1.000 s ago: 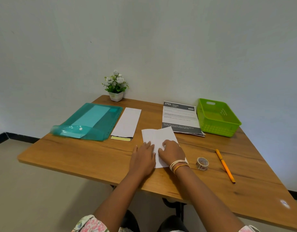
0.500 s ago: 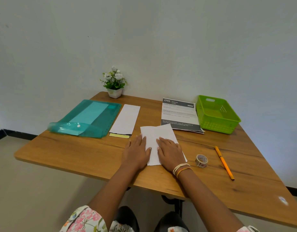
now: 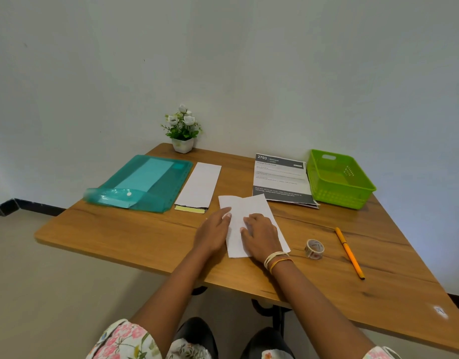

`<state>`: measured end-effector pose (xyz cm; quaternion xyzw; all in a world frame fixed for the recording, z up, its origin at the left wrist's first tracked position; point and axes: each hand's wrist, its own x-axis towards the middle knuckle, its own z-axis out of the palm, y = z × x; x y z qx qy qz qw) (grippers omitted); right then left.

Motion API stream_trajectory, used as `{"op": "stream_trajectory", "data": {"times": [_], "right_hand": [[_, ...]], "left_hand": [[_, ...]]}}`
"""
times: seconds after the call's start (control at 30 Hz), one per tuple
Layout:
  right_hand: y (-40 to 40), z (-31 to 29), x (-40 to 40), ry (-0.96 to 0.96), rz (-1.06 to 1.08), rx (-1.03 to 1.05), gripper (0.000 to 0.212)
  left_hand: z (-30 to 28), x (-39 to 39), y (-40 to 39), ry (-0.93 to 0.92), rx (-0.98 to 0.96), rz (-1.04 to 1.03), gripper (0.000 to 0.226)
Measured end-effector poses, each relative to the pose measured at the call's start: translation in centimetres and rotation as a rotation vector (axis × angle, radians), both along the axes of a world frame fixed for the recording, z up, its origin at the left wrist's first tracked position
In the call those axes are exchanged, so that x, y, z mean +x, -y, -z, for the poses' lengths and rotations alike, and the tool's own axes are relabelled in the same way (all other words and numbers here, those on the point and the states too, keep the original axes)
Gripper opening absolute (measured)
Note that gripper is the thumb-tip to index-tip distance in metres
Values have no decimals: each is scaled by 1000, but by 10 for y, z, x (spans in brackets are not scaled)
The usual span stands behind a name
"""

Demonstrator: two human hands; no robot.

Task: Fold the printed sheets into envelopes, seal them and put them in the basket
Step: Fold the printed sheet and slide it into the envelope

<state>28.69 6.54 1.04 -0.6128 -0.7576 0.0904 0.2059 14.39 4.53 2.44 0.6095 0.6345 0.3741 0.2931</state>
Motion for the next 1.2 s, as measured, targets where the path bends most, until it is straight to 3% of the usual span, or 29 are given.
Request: {"op": "stream_trajectory", "data": {"times": [0.1,0.17,0.27,0.37,0.43,0.8,0.93,1.13,1.2], "right_hand": [[0,-3,-6,-50,3,0,40],[1,-11,-8,-211,2,-48,35],[3,-32,-9,-506,-14,-170,49],[-2,-50,-8,-687,13,-285,49],[-5,-56,-5,-728,41,-374,28],[-28,-40,15,97,53,-337,31],[-33,-29,12,318,61,-170,47],[-16,-11,10,210,25,60,50],[-9,-5,5,155,-27,38,48]], "left_hand": [[-13,2,2,464,-21,-35,37],[-18,4,1,630,4,-48,37],[-18,10,-1,793,10,12,42],[-11,19,-1,532,23,86,40],[-4,23,0,346,30,143,38],[18,12,-2,-477,210,148,45],[19,12,-5,-618,191,182,48],[22,14,-8,-741,86,197,52],[23,14,-9,-752,74,198,52]]}}
